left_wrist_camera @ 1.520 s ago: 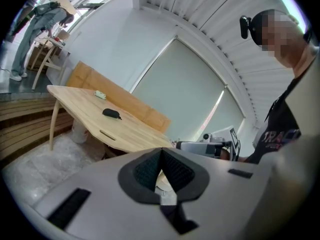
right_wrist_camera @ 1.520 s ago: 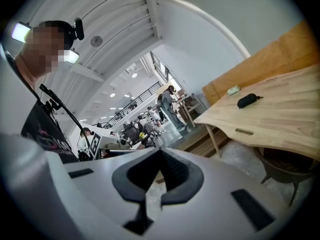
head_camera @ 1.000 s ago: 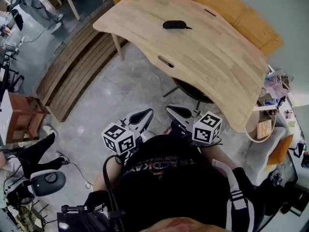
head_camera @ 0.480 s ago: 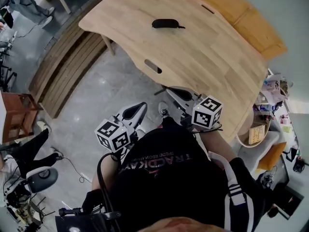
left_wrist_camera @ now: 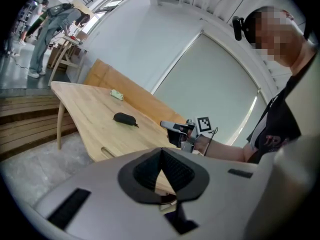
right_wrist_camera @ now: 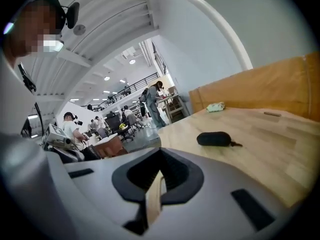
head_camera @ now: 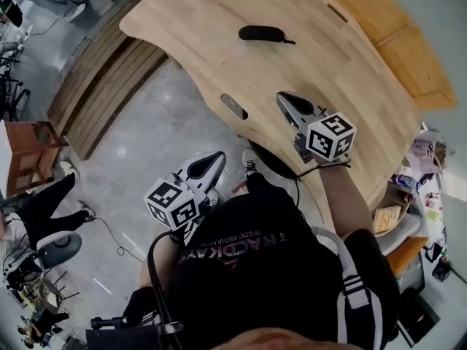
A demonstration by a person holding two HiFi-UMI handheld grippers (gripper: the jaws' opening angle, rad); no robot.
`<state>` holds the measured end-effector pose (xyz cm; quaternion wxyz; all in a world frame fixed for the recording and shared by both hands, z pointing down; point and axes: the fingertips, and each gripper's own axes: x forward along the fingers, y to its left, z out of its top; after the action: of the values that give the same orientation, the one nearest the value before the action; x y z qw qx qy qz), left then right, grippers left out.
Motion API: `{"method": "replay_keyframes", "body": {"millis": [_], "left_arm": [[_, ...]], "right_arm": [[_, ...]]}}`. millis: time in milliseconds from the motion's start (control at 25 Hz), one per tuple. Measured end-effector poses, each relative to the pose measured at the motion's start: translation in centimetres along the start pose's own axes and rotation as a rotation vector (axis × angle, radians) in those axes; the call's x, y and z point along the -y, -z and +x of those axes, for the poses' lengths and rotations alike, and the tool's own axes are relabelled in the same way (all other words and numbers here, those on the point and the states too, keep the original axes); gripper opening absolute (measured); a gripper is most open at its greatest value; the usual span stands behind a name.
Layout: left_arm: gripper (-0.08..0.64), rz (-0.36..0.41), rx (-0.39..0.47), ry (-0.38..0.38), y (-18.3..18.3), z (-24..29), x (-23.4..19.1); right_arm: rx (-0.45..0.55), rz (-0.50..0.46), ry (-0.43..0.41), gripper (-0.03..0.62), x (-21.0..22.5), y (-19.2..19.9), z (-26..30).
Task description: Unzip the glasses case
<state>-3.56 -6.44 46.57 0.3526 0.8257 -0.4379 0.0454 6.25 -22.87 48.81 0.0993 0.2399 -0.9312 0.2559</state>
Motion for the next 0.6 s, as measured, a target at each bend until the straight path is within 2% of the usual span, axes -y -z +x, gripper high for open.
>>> {"method": "replay_keyframes", "body": {"millis": [240,320,440,480,600], "left_arm": [[0.012,-0.009,-0.009,-0.080,-0.1,0.8,-1.4],[0.012,-0.017,-0.011,-0.098,0.0,0.8,-1.6],[0.012,-0.039,-0.006,-0.132,0.1,0.6,-2.3],[0.012,-0.049,-0.005,-0.145,0.1,0.5,-2.7],[0.012,-0.085,-0.002,-0.182,0.4,0.3,-3.6]], "right_arm": [[-0.123,-0.115,0.044,0.017,9.2,-1.7,5.0],[-0.186,-0.179,0.050,0.021,12.0,-2.3,7.3],[-0.287,-0.285,0.054,0.114,15.7,-3.5,10.9],[-0.311,-0.311,0.054,0.116,16.7,-4.0,12.1],[-0.383,-0.328,0.022,0.164,19.4,-4.8,15.7]]}}
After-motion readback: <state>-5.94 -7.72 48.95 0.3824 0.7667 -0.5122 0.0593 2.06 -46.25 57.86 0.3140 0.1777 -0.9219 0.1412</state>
